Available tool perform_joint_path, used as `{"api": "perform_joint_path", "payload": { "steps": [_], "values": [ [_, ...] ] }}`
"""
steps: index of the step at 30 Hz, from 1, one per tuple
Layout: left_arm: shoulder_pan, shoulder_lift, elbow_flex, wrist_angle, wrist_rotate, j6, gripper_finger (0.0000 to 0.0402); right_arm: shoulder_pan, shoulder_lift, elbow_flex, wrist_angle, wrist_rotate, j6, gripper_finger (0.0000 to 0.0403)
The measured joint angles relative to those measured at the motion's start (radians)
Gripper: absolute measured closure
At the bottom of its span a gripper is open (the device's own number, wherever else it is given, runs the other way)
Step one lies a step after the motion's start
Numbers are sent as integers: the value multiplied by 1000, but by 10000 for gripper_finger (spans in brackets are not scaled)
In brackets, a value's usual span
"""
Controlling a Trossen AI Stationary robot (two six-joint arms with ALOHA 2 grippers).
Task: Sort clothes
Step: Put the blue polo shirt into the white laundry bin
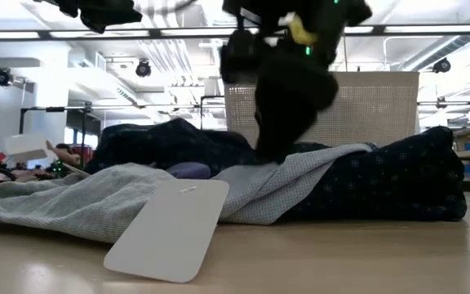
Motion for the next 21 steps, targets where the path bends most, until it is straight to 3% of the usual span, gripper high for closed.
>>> {"api": "perform_joint_path", "payload": {
  "steps": [5, 9, 13, 17, 18, 21],
  "values": [
    [-1, -37, -14, 36, -20, 36, 212, -14, 80, 9, 3, 1, 4, 95],
    [-1, -51, -14, 73, -63, 75, 225, -27, 126, 12, 20, -2, 48, 123],
    [-1, -51, -14, 124, -88, 119, 243, -32, 138, 12, 24, -11, 50, 213],
    [-1, -48, -14, 155, -90, 145, 260, -34, 127, 7, 24, -2, -7, 362],
    [-1, -49, -14, 156, -96, 148, 265, -34, 118, 6, 26, 1, -20, 378],
    [-1, -52, -14, 159, -134, 151, 278, -34, 81, 7, 16, 1, -15, 374]
  ]
}}
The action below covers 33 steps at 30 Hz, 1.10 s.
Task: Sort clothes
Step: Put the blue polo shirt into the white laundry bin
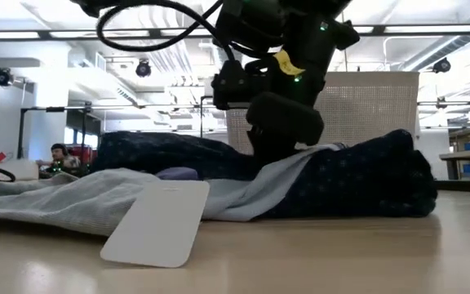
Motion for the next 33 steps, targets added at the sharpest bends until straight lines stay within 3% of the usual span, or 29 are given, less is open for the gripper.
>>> {"api": "perform_joint_path", "payload": {
  "steps": [6, 18, 26, 33],
  "values": [
    [0, -8, -3, 1, -110, -4, 295, 18, -150, 19, -21, 58, 3, 389],
    [0, -110, -41, 106, -116, 39, 324, 41, -432, 41, -73, 210, -8, 389],
    [0, -202, -147, 247, -115, 84, 305, 49, -488, 160, -92, 314, -115, 389],
    [0, -242, -223, 278, -114, 73, 280, 49, -484, 359, -127, 386, -281, 389]
  ]
}}
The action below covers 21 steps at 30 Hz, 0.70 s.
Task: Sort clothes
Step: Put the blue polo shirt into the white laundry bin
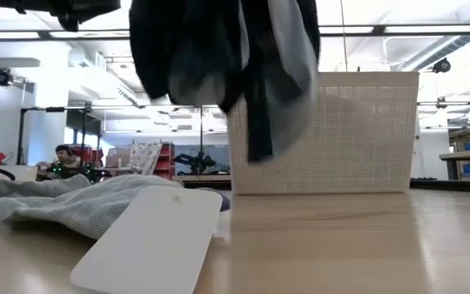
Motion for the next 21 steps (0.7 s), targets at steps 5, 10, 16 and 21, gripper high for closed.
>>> {"api": "perform_joint_path", "payload": {
  "steps": [5, 10, 16, 21],
  "values": [
    [0, -12, -16, 7, 0, -3, 267, -2, 0, 165, -5, 97, -147, 389],
    [0, -12, -7, 12, 0, 1, 263, -28, 0, 324, -1, 193, -310, 389],
    [0, -13, 0, 46, 0, 24, 268, -131, 0, 431, -13, 203, -404, 389],
    [0, -14, 0, 100, 0, 74, 278, -245, -1, 464, -97, 233, -403, 389]
  ]
}}
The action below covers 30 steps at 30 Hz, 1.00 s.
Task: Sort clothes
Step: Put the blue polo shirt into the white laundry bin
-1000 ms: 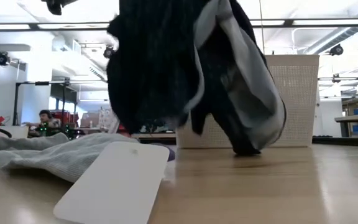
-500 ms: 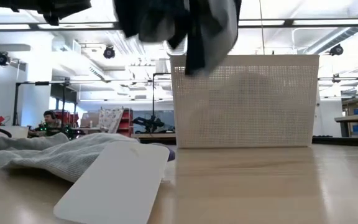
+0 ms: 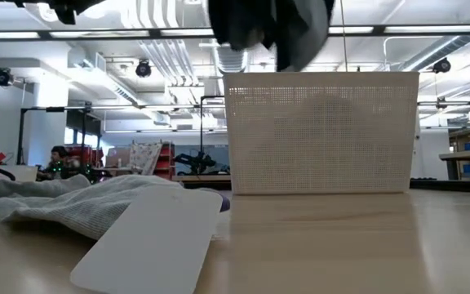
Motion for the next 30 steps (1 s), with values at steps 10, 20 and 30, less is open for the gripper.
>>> {"api": "perform_joint_path", "payload": {
  "steps": [10, 20, 30],
  "values": [
    [0, 1, 0, -5, 0, 11, 278, -253, 10, -124, -384, -70, 317, 389],
    [0, 0, 0, -5, 0, 8, 272, -435, -21, -588, -184, -286, 389, 389],
    [0, -1, 0, -5, 0, 7, 283, -602, 23, -945, 127, -540, 451, 389]
  ]
}}
